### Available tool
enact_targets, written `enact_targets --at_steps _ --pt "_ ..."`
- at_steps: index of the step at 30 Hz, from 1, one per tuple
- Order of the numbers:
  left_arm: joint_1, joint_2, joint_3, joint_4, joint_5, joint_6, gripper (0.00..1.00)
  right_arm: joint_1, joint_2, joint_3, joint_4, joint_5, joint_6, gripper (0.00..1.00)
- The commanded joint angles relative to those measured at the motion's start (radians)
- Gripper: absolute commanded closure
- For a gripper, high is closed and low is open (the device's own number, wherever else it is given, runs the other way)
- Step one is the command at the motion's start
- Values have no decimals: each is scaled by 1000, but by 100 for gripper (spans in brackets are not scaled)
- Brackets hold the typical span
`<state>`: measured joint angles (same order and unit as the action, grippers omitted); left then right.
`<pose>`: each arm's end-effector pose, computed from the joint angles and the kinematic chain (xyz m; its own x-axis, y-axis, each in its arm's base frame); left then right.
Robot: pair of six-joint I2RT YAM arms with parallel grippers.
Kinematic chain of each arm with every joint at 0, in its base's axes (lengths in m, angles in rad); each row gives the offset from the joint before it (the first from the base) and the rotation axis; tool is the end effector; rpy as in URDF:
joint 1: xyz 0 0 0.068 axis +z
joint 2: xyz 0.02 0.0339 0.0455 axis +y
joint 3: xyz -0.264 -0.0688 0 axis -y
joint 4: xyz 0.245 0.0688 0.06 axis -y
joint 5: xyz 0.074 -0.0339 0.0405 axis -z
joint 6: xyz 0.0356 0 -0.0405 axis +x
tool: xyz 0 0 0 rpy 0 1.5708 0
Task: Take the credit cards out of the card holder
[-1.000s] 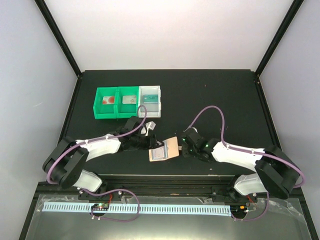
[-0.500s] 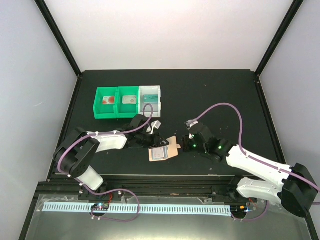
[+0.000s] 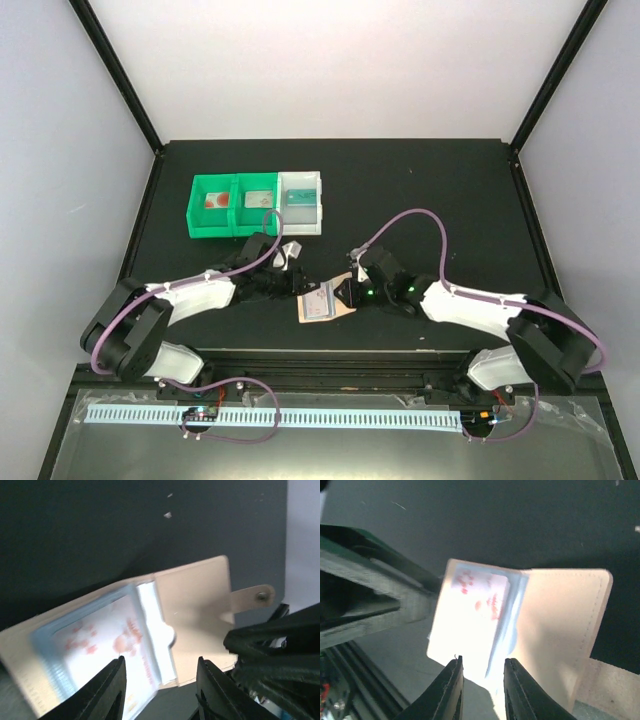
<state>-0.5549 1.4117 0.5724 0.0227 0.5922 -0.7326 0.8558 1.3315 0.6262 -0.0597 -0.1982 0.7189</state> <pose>0.2083 -0.1525 0.1565 -0.9702 -0.0515 -0.2369 0.1522 0.6314 -0.7604 0.1661 0.2020 0.1814 -0.8905 -0.0409 -0.4531 -0.3282 0.7474 0.5777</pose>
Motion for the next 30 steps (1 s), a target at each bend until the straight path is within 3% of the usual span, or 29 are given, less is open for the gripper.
enact_targets --at_steps 1,11,19,30 --pt "11 -20 -52 -35 -32 25 59 -4 78 6 44 -18 -6 78" --pt "11 8 -116 12 -32 29 65 -5 178 -65 93 15 23 78" --pt "10 4 -120 19 -16 29 67 -5 171 -35 187 -95 68 77" --pt "11 12 -85 -3 -9 56 67 -4 250 34 181 -97 69 76"
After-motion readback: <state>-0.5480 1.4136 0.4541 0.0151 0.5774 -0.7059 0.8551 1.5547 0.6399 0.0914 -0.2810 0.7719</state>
